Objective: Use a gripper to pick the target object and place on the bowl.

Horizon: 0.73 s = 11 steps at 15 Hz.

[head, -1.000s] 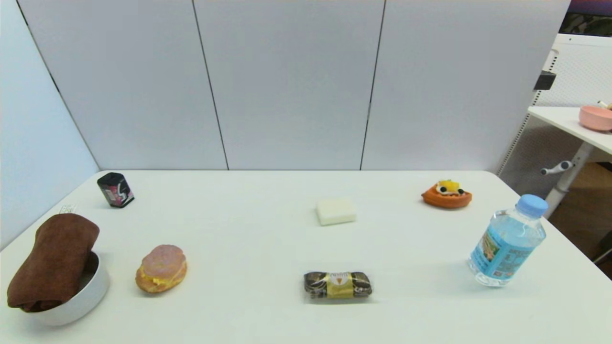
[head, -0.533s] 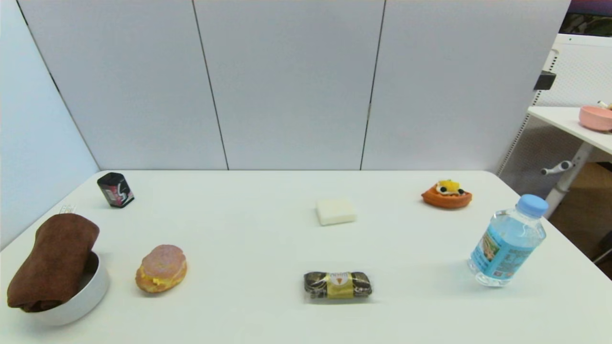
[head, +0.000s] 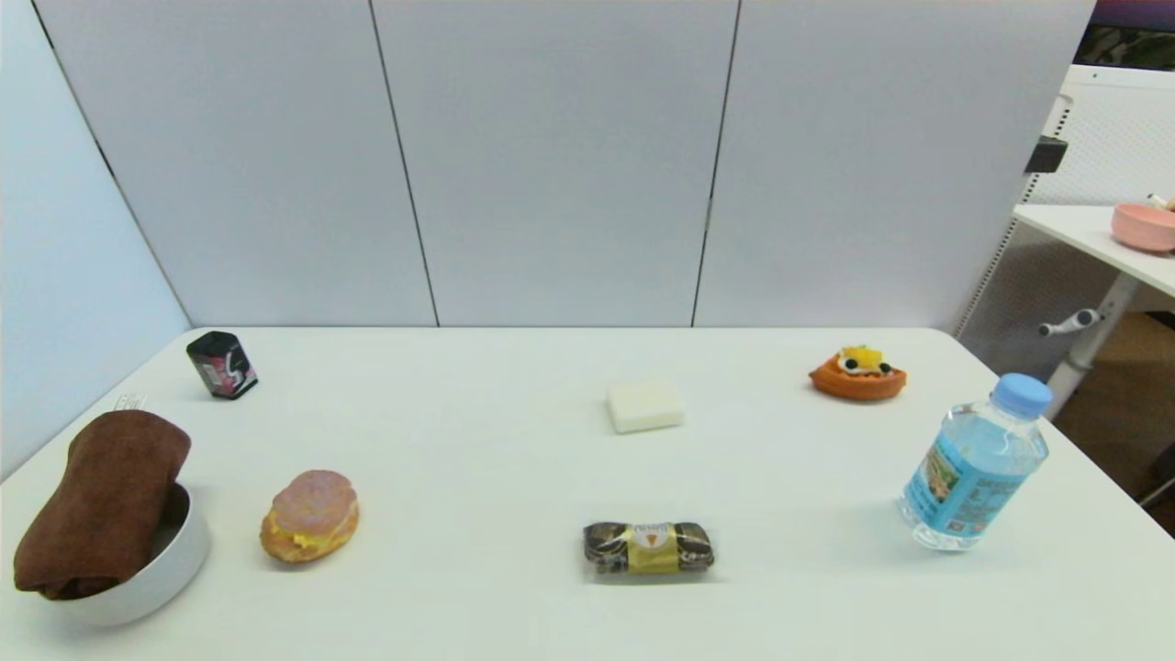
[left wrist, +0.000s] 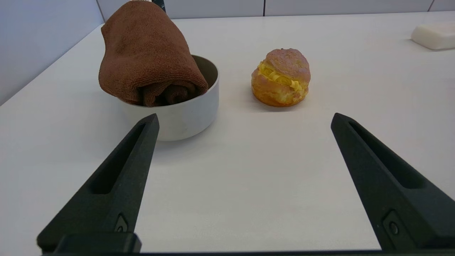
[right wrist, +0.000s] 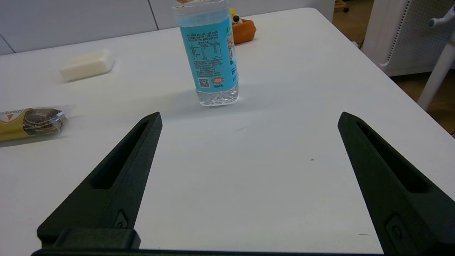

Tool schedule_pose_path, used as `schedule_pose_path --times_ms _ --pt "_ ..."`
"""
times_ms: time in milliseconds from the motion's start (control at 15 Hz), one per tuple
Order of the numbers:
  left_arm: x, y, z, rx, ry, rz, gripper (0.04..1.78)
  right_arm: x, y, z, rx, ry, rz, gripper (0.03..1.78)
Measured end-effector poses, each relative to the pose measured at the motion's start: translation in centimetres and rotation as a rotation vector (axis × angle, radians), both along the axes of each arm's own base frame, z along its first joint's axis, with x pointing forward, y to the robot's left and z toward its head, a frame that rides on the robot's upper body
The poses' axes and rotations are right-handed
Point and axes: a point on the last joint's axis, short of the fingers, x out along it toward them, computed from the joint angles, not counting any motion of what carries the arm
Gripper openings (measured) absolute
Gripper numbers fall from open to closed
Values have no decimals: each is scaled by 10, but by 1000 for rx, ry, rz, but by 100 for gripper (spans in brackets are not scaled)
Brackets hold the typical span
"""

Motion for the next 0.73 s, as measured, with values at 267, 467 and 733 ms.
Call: schedule_pose_path --times_ms 267,467,733 --pt "0 0 0 0 0 0 171 0 0 0 0 0 0 171" --pt "0 0 0 0 0 0 171 0 0 1 1 -5 0 171" --pt "0 0 0 1 0 0 171 0 0 0 -3 -1 1 171"
